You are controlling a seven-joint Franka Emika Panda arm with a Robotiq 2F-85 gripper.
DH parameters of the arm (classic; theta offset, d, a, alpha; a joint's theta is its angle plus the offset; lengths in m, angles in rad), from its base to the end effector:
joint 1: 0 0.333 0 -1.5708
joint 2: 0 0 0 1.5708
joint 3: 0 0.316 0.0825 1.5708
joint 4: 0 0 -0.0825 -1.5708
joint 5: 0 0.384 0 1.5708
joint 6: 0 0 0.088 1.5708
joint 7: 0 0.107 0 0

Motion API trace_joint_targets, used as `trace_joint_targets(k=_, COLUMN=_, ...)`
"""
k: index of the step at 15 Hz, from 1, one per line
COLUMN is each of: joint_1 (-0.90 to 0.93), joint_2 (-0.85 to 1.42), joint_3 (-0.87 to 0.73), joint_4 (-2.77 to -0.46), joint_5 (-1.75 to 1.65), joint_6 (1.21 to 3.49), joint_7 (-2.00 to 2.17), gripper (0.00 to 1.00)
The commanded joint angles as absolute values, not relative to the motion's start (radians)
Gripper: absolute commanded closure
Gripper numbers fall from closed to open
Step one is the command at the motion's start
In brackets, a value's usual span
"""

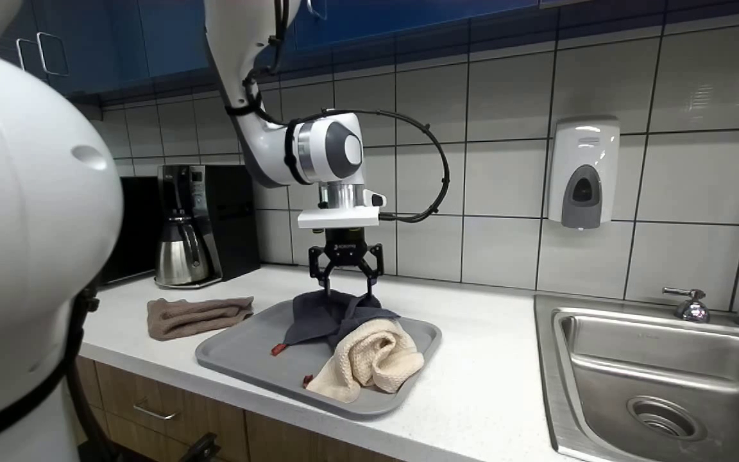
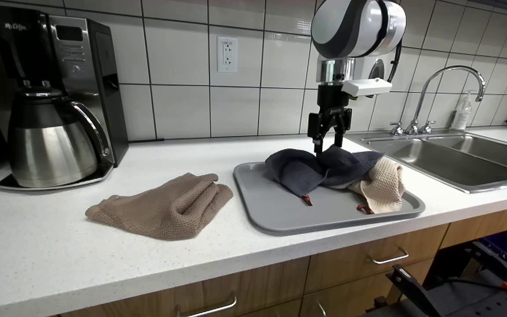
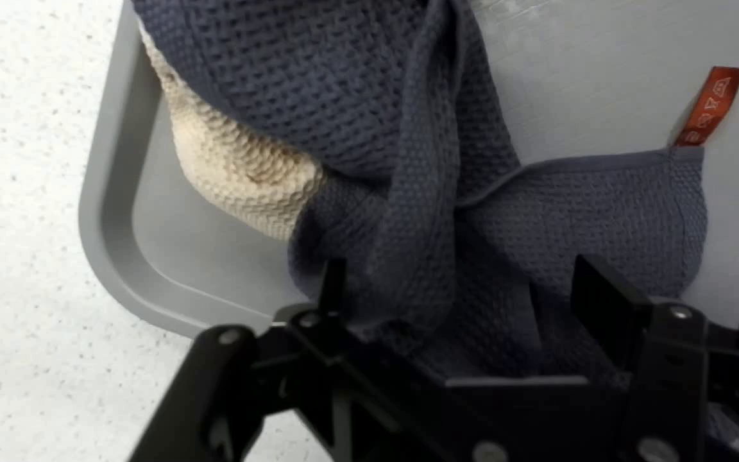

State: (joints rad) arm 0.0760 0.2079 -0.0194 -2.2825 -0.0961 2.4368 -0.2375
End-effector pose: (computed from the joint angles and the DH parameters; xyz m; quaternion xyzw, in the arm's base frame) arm 0.5256 0.0295 0.2582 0.9821 0.1834 -0.0296 0.0296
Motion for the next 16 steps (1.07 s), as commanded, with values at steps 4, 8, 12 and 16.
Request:
trace_joint_targets(k=4, joint_1=0.066, joint_2=0.135, joint_3=0.044, joint_4=-2.281, joint_5=-0.073, joint_6=2.415, joint_7=-0.255, gripper=0.0)
trace_joint_targets(k=8, joint_1=0.076, joint_2=0.143, joint_3=0.073, joint_4=-2.263, joint_5=-0.027, joint_6=2.41, joint_7=-0.224, gripper=0.0)
trace_joint_targets(k=12, joint_1=0.089, joint_2=0.156, joint_3=0.098, joint_4=-2.241, joint_5=0.046, joint_6=2.403, joint_7=-0.167, gripper=0.0)
trace_joint_targets(k=16, joint_1=0.111, joint_2=0.167, joint_3=0.115, joint_4=-2.224, joint_5=0.062, joint_6=2.393, joint_7=-0.106, gripper=0.0)
